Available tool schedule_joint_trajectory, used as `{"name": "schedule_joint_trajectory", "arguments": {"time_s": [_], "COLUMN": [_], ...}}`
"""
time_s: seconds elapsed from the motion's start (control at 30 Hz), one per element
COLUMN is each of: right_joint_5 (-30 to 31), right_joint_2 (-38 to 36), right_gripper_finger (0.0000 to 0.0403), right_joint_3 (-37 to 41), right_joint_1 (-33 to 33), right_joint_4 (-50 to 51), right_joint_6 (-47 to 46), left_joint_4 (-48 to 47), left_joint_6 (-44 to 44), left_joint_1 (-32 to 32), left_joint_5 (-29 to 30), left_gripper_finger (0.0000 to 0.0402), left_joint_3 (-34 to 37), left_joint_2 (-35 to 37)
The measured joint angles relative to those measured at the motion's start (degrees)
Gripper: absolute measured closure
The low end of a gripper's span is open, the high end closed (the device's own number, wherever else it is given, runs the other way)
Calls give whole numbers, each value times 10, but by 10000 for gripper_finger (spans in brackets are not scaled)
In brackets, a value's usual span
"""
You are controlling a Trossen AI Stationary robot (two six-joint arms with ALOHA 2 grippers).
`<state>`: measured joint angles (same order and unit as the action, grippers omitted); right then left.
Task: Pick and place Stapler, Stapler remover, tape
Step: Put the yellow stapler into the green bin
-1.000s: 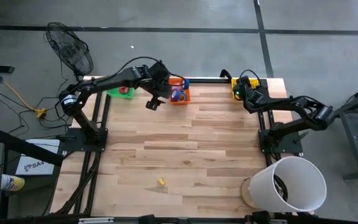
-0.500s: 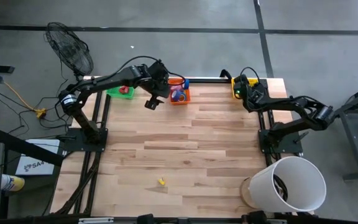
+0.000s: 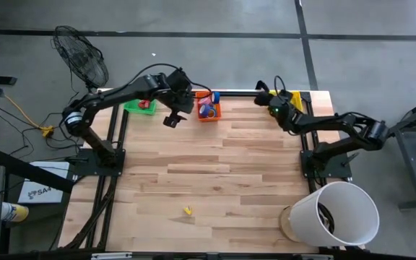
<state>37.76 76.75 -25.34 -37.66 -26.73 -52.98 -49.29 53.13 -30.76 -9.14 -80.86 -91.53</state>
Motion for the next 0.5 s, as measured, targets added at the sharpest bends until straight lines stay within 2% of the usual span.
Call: {"name": "schedule_joint_trajectory", "arguments": {"time_s": [0.27, 0.4, 0.5], "right_joint_5": [-19, -21, -21], "right_joint_2": [-16, -49, -84], "right_gripper_finger": [214, 214, 214], "right_joint_3": [0, -1, -1], "right_joint_1": [92, 139, 172], "right_joint_4": [-64, -97, -103], "right_joint_6": [110, 190, 236], "left_joint_4": [-37, -65, -86], "left_joint_6": [6, 14, 12], "left_joint_1": [0, 0, 1], "left_joint_5": [-63, -110, -122], "left_gripper_finger": [122, 122, 122], "left_joint_3": [0, 0, 0], "left_joint_2": [59, 76, 81]}}
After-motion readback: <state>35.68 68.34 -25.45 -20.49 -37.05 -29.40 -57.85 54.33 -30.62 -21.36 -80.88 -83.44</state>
